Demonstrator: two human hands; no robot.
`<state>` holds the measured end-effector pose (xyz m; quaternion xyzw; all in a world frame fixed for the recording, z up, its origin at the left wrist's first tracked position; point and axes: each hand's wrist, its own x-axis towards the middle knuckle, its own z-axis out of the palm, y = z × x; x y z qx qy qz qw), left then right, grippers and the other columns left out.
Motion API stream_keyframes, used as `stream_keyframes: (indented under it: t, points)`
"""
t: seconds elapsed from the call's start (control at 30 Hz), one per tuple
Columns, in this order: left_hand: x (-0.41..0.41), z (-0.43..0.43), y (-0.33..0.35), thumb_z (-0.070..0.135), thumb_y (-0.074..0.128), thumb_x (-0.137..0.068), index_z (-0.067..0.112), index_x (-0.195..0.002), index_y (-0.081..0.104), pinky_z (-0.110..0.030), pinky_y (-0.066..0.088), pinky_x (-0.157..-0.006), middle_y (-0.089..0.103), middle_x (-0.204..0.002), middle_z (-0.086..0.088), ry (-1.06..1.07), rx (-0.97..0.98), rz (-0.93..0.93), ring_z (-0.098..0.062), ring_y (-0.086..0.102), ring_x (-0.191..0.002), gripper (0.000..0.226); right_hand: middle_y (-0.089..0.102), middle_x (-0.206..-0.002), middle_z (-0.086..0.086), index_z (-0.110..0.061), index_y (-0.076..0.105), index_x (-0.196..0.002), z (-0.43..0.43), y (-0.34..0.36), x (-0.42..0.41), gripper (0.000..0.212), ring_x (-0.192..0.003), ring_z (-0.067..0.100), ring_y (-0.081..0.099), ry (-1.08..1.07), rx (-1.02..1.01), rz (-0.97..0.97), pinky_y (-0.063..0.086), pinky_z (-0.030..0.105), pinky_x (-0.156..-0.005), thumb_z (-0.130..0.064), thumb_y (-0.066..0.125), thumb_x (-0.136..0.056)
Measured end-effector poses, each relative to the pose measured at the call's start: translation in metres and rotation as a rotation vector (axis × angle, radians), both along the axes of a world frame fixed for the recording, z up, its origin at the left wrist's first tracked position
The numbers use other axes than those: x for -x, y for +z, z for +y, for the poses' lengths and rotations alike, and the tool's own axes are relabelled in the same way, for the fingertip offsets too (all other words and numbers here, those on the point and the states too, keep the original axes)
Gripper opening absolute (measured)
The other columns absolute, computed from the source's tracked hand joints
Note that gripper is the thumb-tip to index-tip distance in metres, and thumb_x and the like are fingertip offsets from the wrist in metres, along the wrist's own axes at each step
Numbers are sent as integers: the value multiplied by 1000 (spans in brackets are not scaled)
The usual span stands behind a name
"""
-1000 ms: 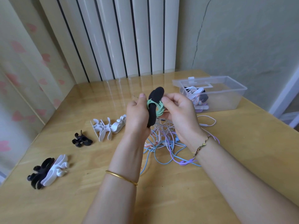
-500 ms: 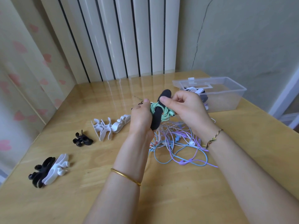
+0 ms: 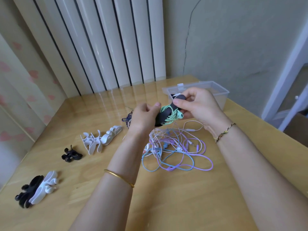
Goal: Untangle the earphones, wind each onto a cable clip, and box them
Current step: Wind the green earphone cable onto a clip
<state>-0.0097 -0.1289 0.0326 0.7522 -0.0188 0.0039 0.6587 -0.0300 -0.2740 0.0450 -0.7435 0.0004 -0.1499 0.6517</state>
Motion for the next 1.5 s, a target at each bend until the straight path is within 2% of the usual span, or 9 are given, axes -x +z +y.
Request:
stream_keyframes:
  t: [0.1,0.2,0.37,0.57,0.7,0.87,1.0,1.2,1.5]
  points:
    - [3,-12,5,22,57,-94,13,-91,58,-45,51,-92,63,-93,-4,-7,-106,-188,-20,61,-89,10,59,-64,8,-8,54,-73,-11,1,1,19,-44,10,57,-104,74,0,54,27,-44,-3,71,-81]
    - [5,-24,15,29,61,-91,22,-125,57,-20,41,-91,57,-116,12,-230,-288,-363,-2,51,-107,35,61,-66,10,-7,55,-74,-19,2,1,21,-52,19,60,-150,105,6,56,33,-50,-6,75,-77]
    - [-2,-49,15,45,72,-76,21,-111,60,-35,40,-94,53,-94,10,-334,-749,-518,-20,52,-106,44,65,-73,13,-7,55,-78,-35,2,2,16,-54,21,64,-151,36,22,59,39,-56,-5,72,-80]
    - [-13,-66,1,27,67,-79,18,-128,53,-34,43,-94,51,-119,-6,-326,-865,-485,-25,50,-110,51,66,-81,12,-6,56,-80,-59,-7,3,14,-56,15,66,-104,-33,120,56,25,-50,-6,69,-84]
    - [-22,-74,4,22,71,-81,16,-126,55,-21,37,-84,49,-116,-6,-389,-893,-503,-23,50,-107,48,64,-80,15,-3,56,-79,-74,-10,-3,12,-52,13,67,-106,-86,141,55,23,-49,1,67,-84]
    - [-43,-86,17,23,77,-77,11,-137,45,-29,34,-101,47,-130,-12,-415,-941,-521,-26,46,-121,70,65,-83,14,3,62,-98,-92,4,-16,14,-62,17,66,24,24,249,59,24,-59,4,65,-84]
    - [-69,-94,32,22,78,-75,9,-149,20,-30,23,-108,33,-146,-16,-331,-954,-491,-29,29,-136,95,67,-85,16,-9,65,-75,-98,15,-53,16,-71,25,66,-206,187,120,60,35,-70,6,69,-79]
    - [-105,-85,26,-5,48,-87,2,-141,32,-37,33,-106,38,-142,-20,-141,-948,-308,-35,38,-129,57,71,-92,15,-3,72,-90,-97,18,-101,11,-88,32,67,-319,481,77,54,44,-85,-3,69,-79]
    - [-126,-82,12,-9,41,-86,7,-141,38,-37,38,-106,39,-144,-15,-136,-819,-305,-28,45,-128,58,68,-96,25,9,68,-103,-103,16,-136,20,-76,35,66,-220,568,310,57,44,-78,1,56,-89]
